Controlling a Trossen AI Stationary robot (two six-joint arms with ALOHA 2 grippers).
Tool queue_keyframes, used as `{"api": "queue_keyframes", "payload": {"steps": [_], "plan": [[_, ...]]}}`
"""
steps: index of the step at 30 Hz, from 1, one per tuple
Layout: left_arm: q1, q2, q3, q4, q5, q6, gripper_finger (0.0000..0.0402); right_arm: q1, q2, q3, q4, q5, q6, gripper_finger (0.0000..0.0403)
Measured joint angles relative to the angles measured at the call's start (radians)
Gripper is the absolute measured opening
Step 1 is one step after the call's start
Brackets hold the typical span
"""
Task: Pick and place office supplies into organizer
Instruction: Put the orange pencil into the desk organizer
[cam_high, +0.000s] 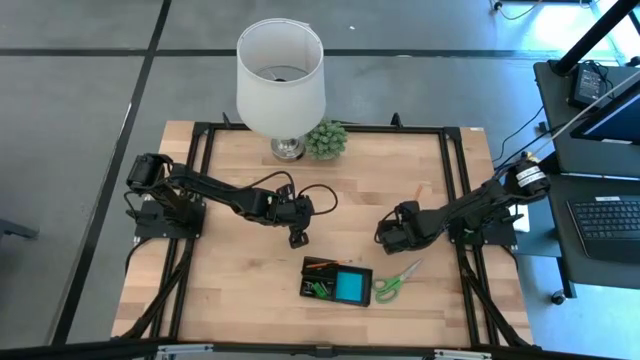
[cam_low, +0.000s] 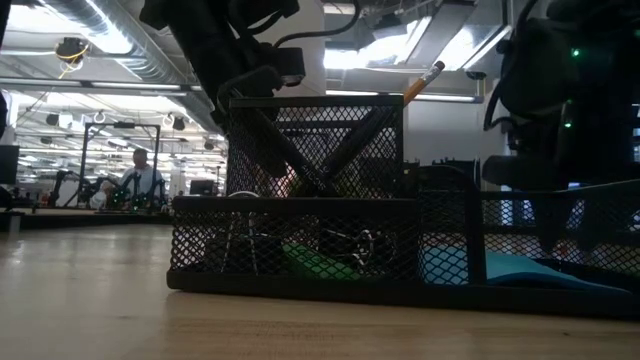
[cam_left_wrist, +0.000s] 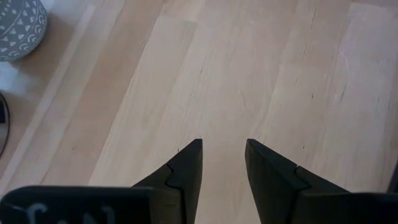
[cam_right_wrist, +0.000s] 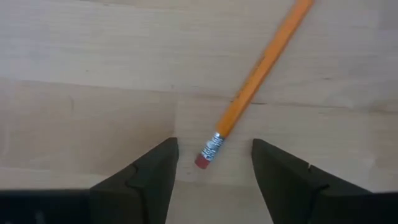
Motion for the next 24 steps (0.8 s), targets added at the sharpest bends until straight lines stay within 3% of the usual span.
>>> {"api": "queue_keyframes", "payload": {"steps": [24], "plan": [[0.000,0.000,0.000,0.000,0.001,-0.005,0.0116,-0.003,0.006,-0.001,0.007,-0.006,-0.031,0.0095]]}}
